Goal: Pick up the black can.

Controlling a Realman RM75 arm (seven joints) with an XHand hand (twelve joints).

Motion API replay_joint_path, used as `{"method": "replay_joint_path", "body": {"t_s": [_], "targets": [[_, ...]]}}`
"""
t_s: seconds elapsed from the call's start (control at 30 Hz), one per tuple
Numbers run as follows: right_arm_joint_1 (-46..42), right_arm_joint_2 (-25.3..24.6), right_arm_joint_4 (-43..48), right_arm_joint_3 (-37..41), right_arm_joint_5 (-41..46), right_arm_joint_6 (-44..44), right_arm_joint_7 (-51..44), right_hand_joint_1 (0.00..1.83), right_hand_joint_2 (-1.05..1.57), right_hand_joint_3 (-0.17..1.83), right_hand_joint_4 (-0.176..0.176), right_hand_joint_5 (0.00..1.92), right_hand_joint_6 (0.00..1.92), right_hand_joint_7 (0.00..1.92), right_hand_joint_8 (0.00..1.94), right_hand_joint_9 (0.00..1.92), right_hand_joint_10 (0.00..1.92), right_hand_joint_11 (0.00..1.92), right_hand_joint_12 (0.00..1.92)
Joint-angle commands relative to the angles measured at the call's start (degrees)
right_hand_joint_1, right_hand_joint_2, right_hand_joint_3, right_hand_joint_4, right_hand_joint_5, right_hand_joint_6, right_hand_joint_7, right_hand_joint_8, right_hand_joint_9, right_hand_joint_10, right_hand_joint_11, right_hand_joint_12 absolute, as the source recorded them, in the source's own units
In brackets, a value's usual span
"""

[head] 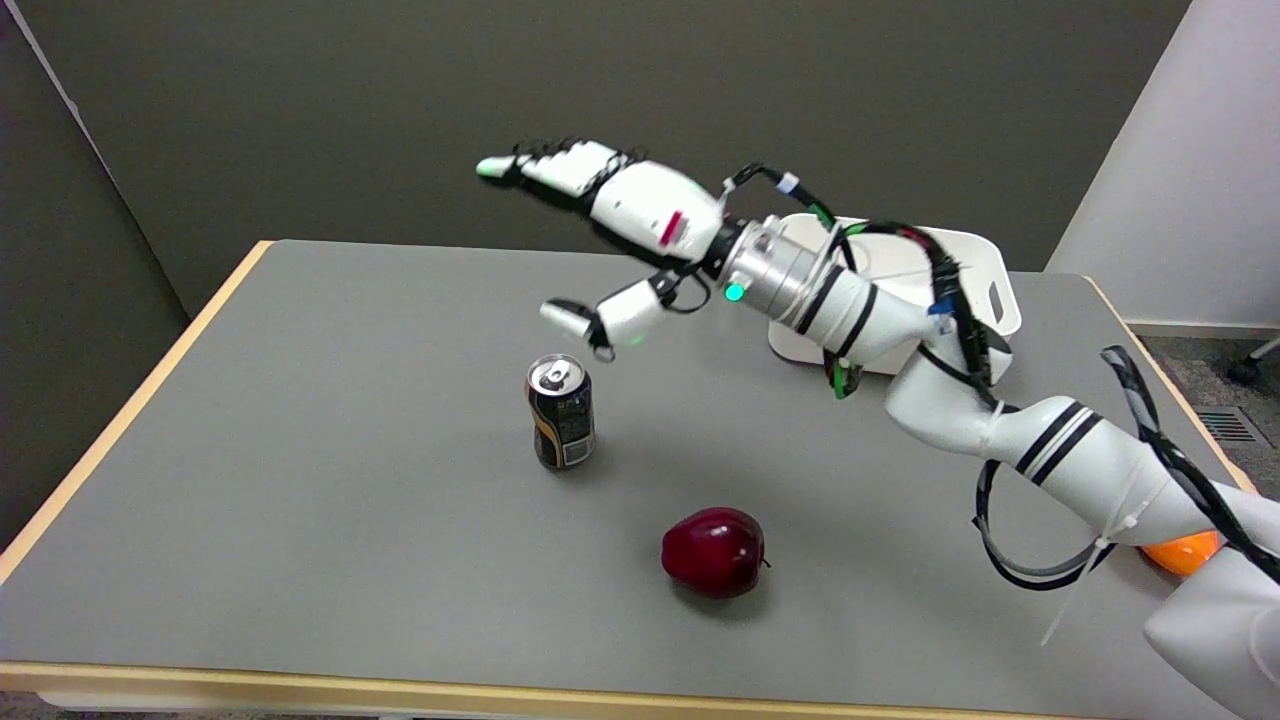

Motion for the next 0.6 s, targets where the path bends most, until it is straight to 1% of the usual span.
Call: {"method": "replay_joint_path", "body": {"t_s": [0.03, 0.1, 0.3, 0.6], "targets": [[0.1, -0.9, 4.1, -6.5, -13.6, -7.4, 0.2, 0.57, 0.59, 0.97, 0.023, 0.06, 0.17, 0.11, 0.29, 0.11, 0.64, 0.08, 1.11], [0.1, -0.9, 3.4, -7.0, -13.8, -8.1, 0.2, 0.61, 0.60, 0.94, 0.021, 0.03, 0.25, 0.13, 0.26, 0.12, 0.64, 0.05, 1.18], [1.5, -1.4, -0.5, -11.6, -14.8, -10.5, 2.3, 0.61, 0.59, 0.94, 0.028, 0.03, 0.23, 0.16, 0.28, 0.14, 0.65, 0.05, 1.18], [4.5, -3.4, -4.1, -13.8, -15.8, -10.7, 3.0, 0.63, 0.59, 0.95, 0.028, 0.04, 0.24, 0.18, 0.29, 0.16, 0.66, 0.07, 1.19]]}}
